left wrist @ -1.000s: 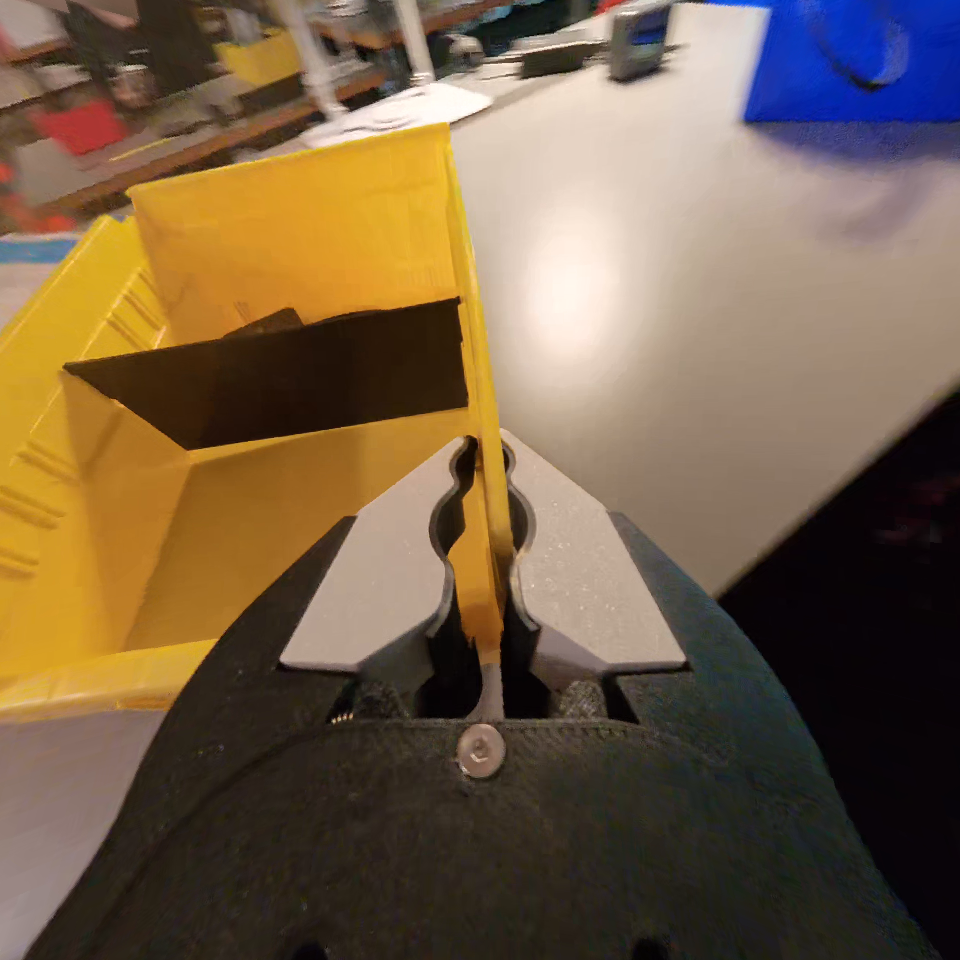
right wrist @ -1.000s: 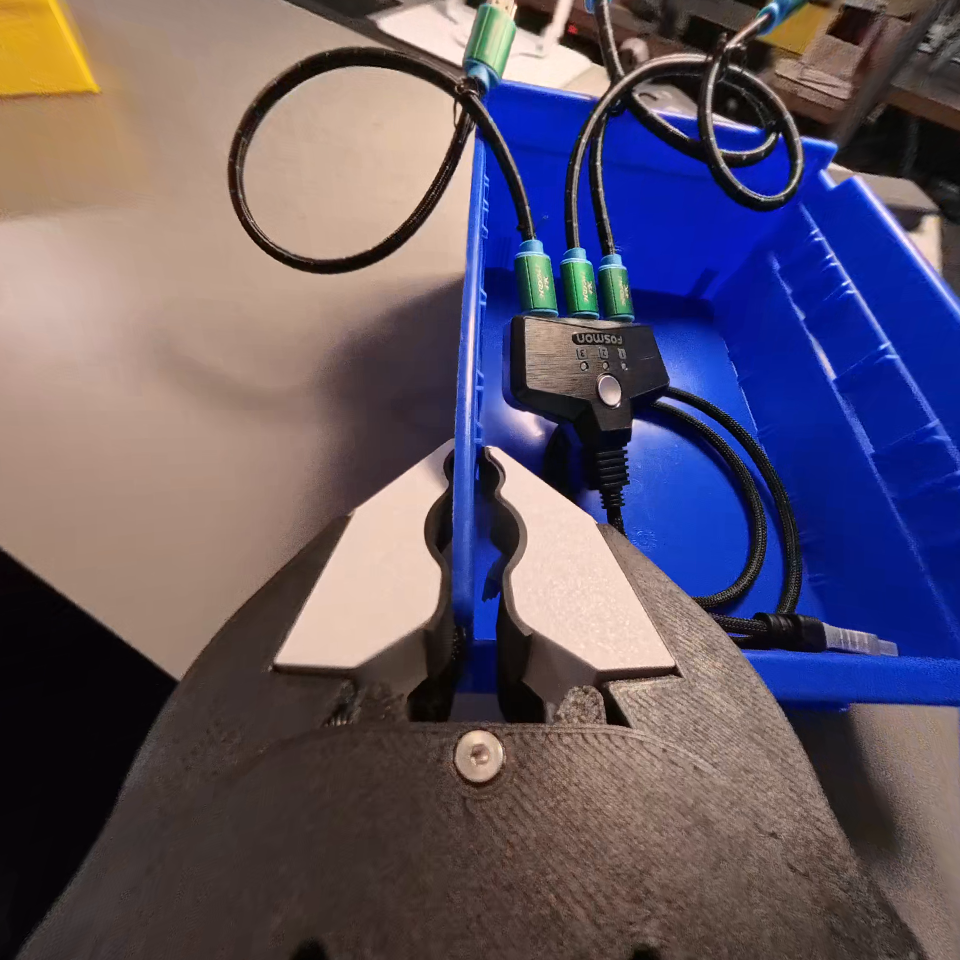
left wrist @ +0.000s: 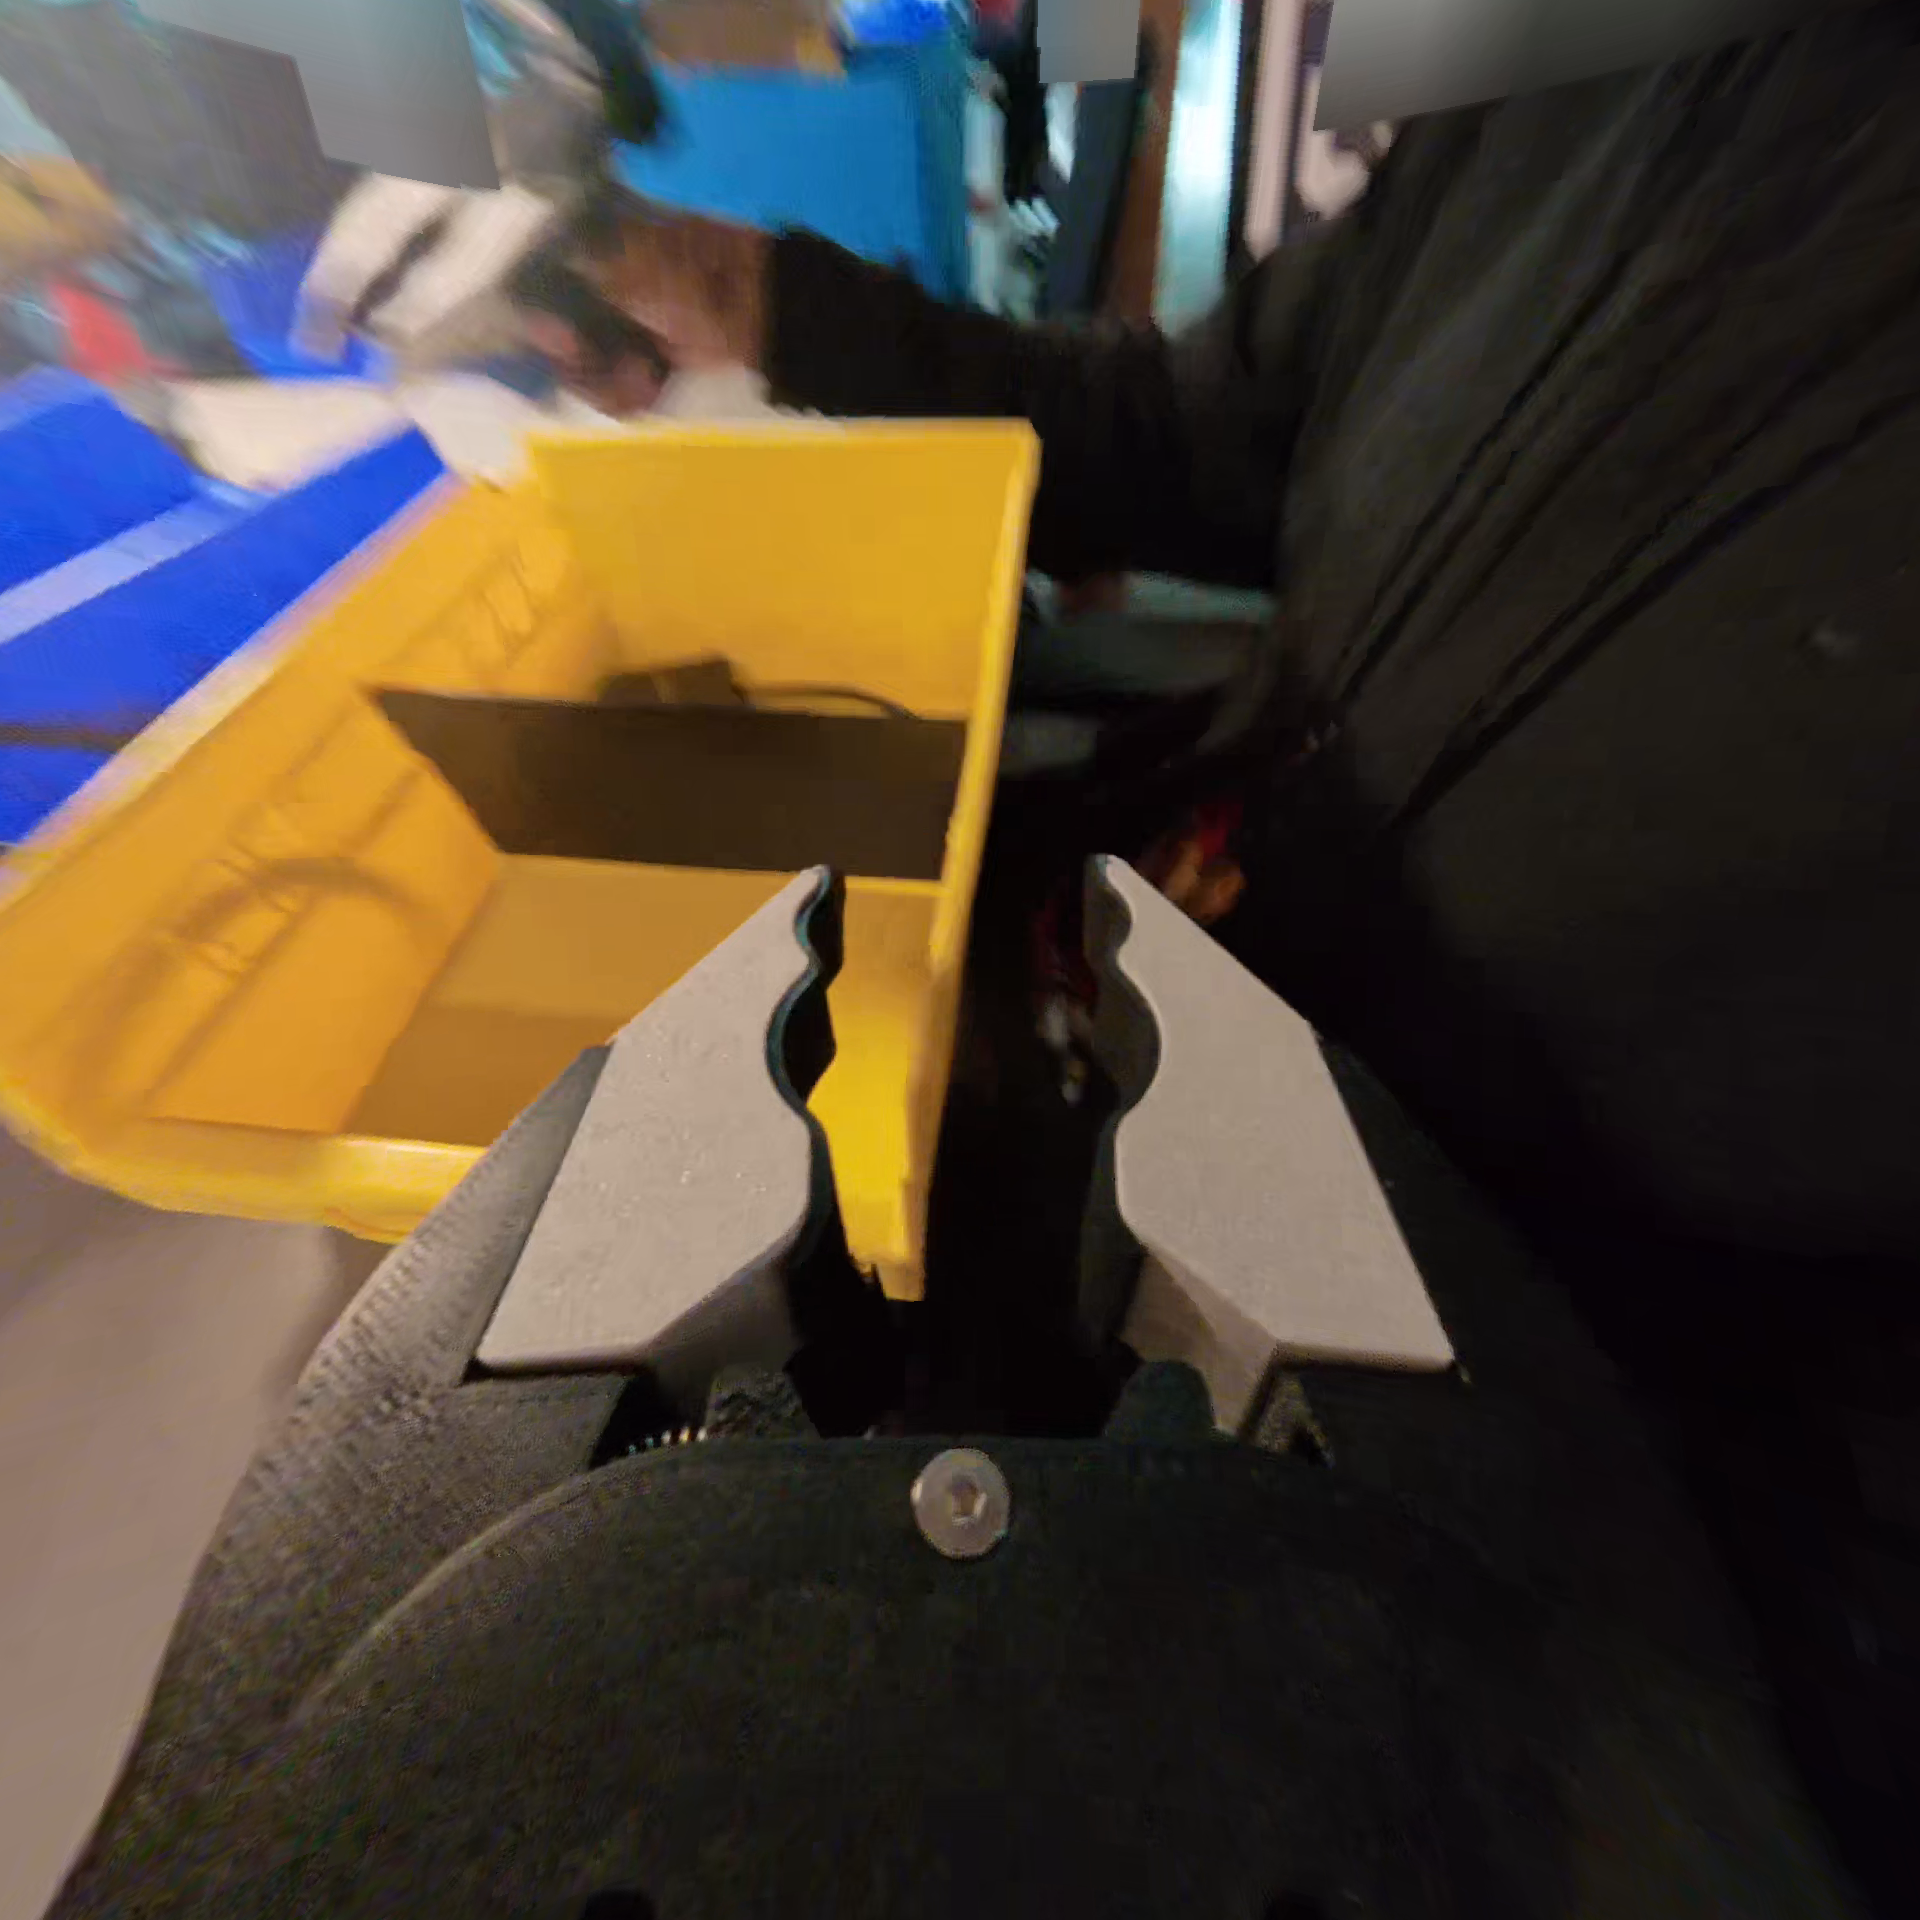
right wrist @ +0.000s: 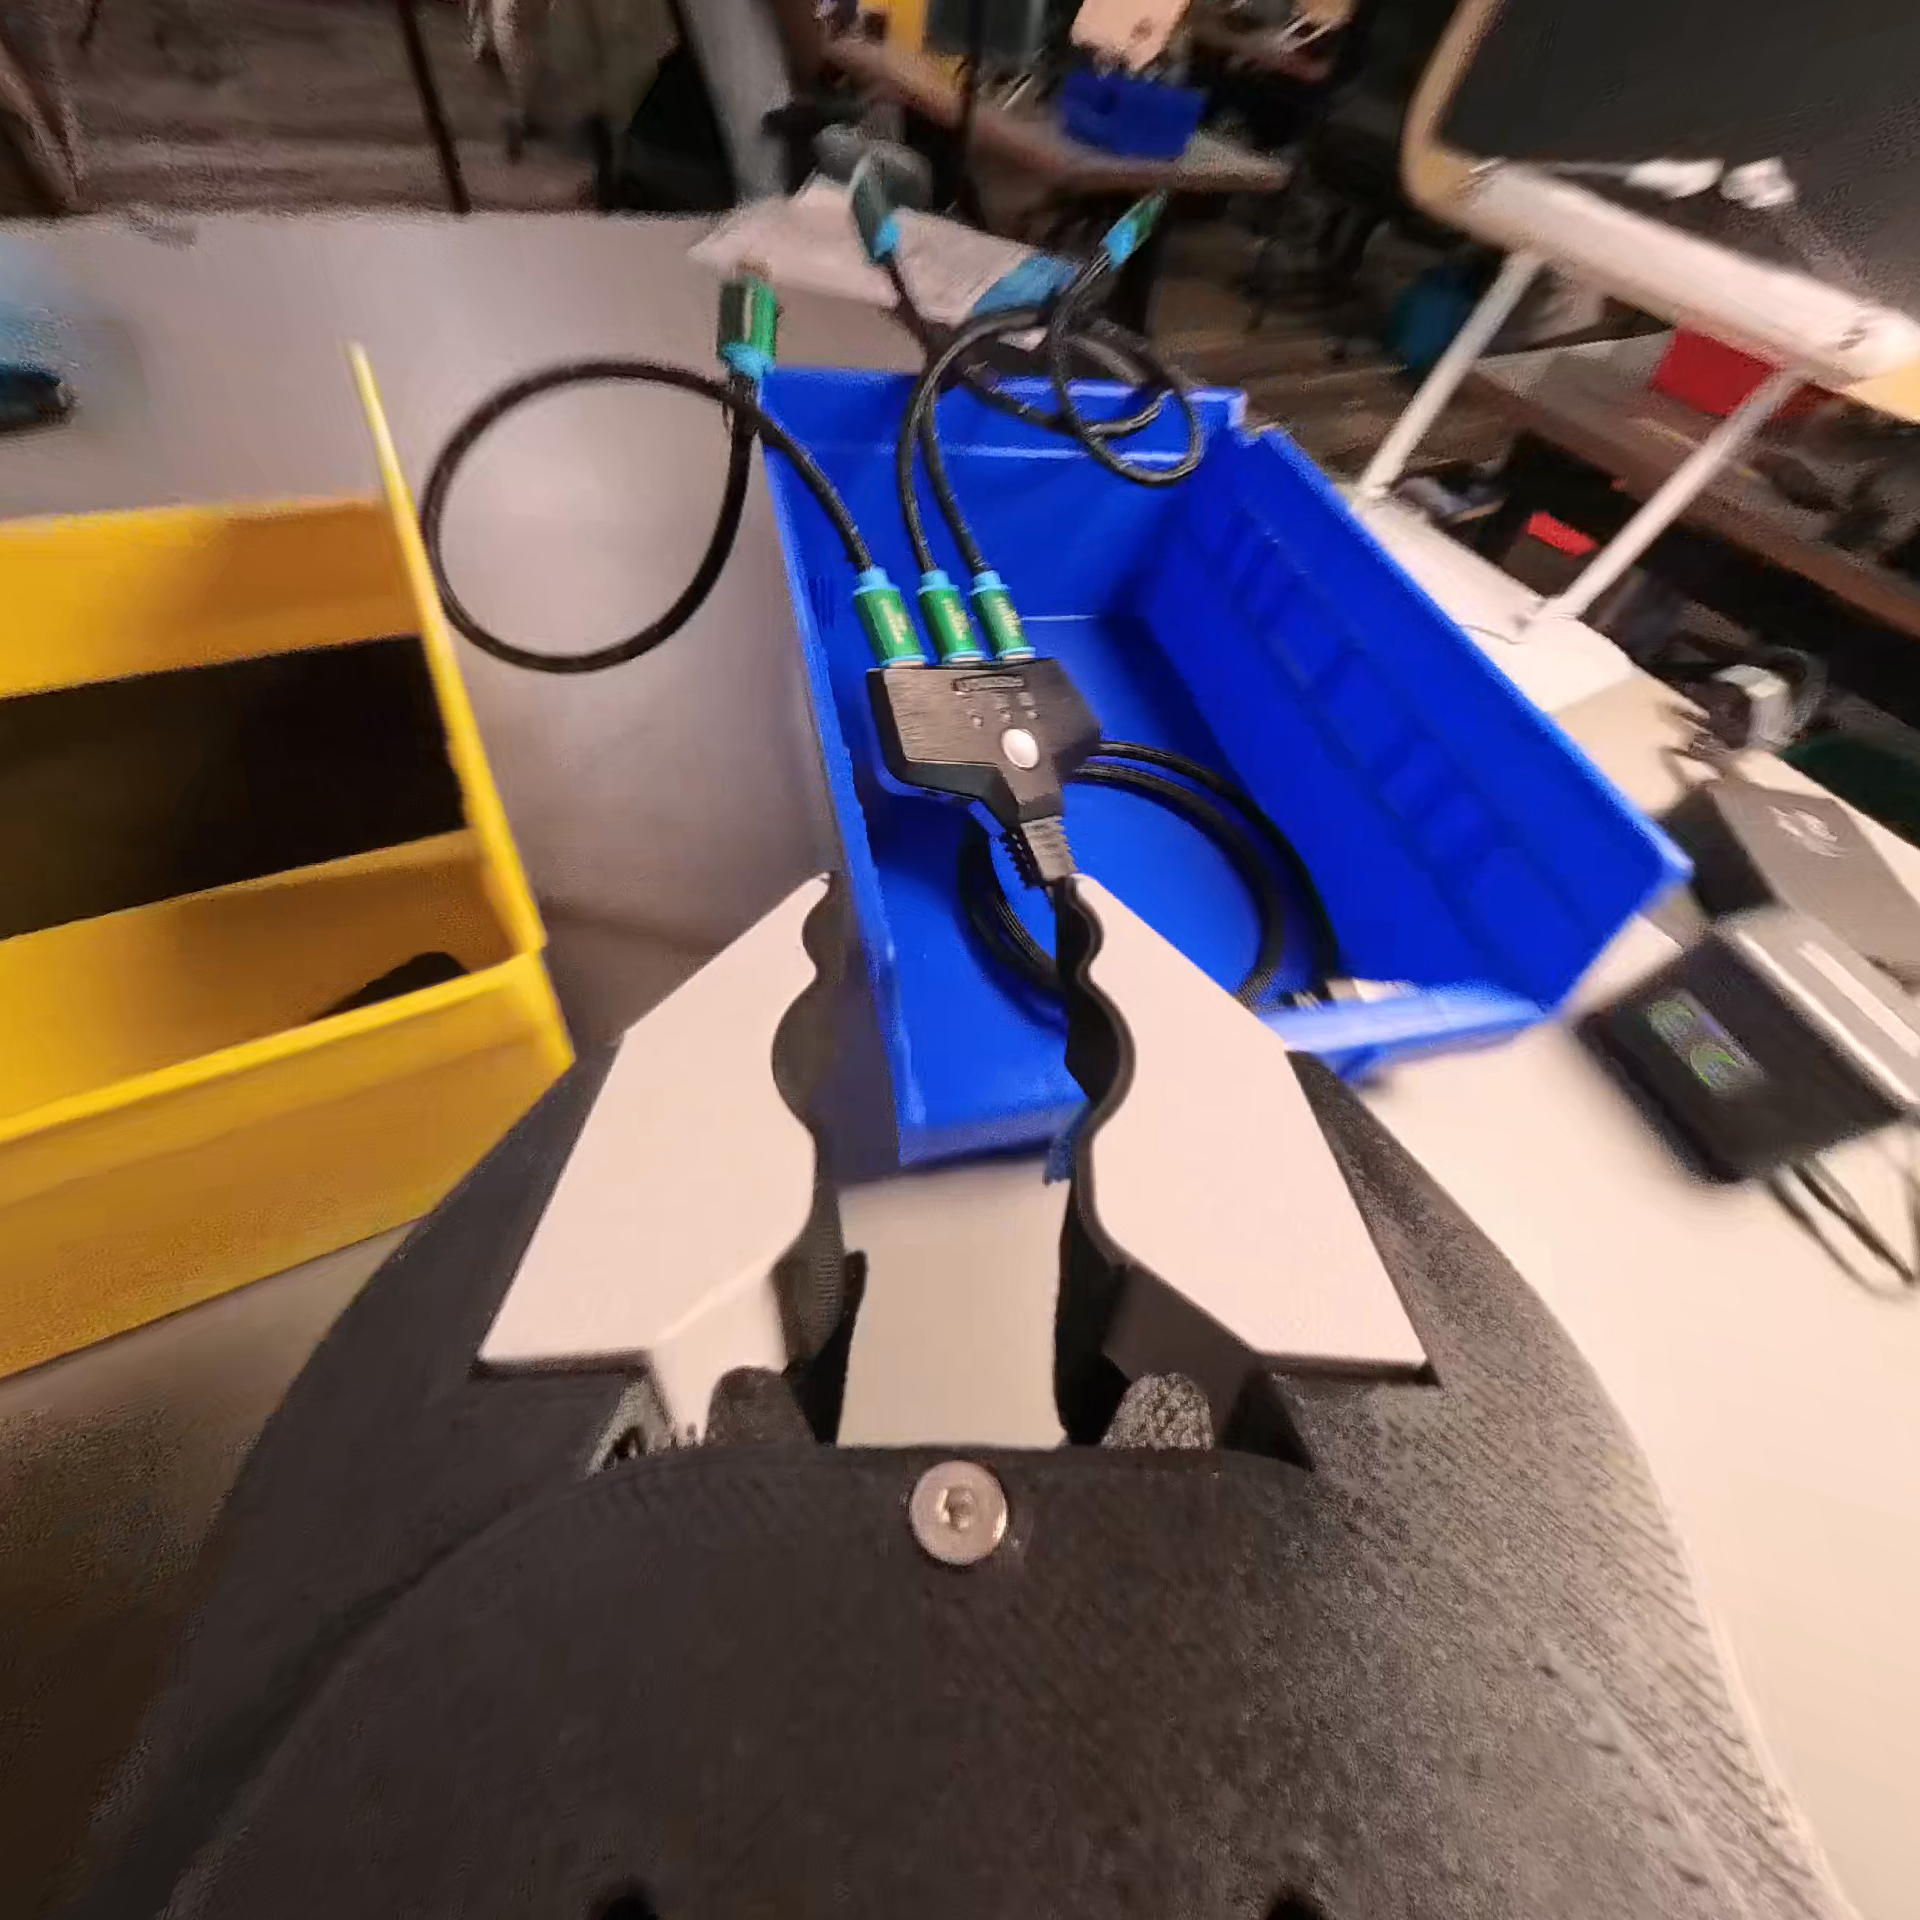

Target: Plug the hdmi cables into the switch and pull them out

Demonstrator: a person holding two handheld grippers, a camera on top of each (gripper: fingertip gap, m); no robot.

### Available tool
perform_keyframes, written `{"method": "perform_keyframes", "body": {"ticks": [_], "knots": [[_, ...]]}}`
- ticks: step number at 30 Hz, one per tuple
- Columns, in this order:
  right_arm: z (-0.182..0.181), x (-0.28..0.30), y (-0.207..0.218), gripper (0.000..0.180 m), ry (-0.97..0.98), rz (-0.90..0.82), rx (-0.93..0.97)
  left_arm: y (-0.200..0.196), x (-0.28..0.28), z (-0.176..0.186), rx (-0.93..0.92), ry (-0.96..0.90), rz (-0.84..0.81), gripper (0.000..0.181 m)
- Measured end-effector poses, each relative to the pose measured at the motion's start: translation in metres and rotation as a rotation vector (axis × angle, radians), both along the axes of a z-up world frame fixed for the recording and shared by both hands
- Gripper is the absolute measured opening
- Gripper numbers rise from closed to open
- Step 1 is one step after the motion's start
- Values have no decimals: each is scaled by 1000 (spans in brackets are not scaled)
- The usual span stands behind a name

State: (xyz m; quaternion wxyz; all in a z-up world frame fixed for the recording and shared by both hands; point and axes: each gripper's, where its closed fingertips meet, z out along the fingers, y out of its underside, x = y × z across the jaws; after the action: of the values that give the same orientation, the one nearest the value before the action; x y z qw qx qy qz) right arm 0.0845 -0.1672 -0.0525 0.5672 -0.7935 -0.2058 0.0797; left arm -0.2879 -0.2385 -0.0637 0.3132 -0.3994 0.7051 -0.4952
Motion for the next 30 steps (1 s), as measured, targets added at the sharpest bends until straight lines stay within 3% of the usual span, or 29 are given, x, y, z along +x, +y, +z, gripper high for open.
{"method": "perform_keyframes", "body": {"ticks": [3, 6, 9, 13, 16, 20, 22, 27, 30], "knots": [[28, -4, -53, 59, 216, -37, 37, 50, 8, 50, -86, -145, 236, 50], [16, -40, -84, 81, 401, -40, -58, 141, 46, 68, -238, -96, 549, 56], [-3, -85, -97, 101, 525, -2, -165, 234, 97, 62, -465, 5, 754, 58], [-15, -112, -94, 105, 510, -22, -216, 306, 164, 18, -557, 292, 784, 65], [-24, -122, -86, 104, 473, -21, -276, 325, 199, -4, -567, 437, 750, 65], [-39, -119, -73, 87, 343, -61, -352, 302, 232, -19, -455, 607, 575, 62], [-46, -115, -72, 60, 281, -60, -390, 298, 238, -32, -357, 699, 553, 53], [-46, -106, -80, 44, 192, 38, -419, 307, 238, -40, -212, 769, 587, 14], [-45, -69, -90, 32, 67, -3, -447, 316, 222, -41, -145, 763, 619, 12]]}}
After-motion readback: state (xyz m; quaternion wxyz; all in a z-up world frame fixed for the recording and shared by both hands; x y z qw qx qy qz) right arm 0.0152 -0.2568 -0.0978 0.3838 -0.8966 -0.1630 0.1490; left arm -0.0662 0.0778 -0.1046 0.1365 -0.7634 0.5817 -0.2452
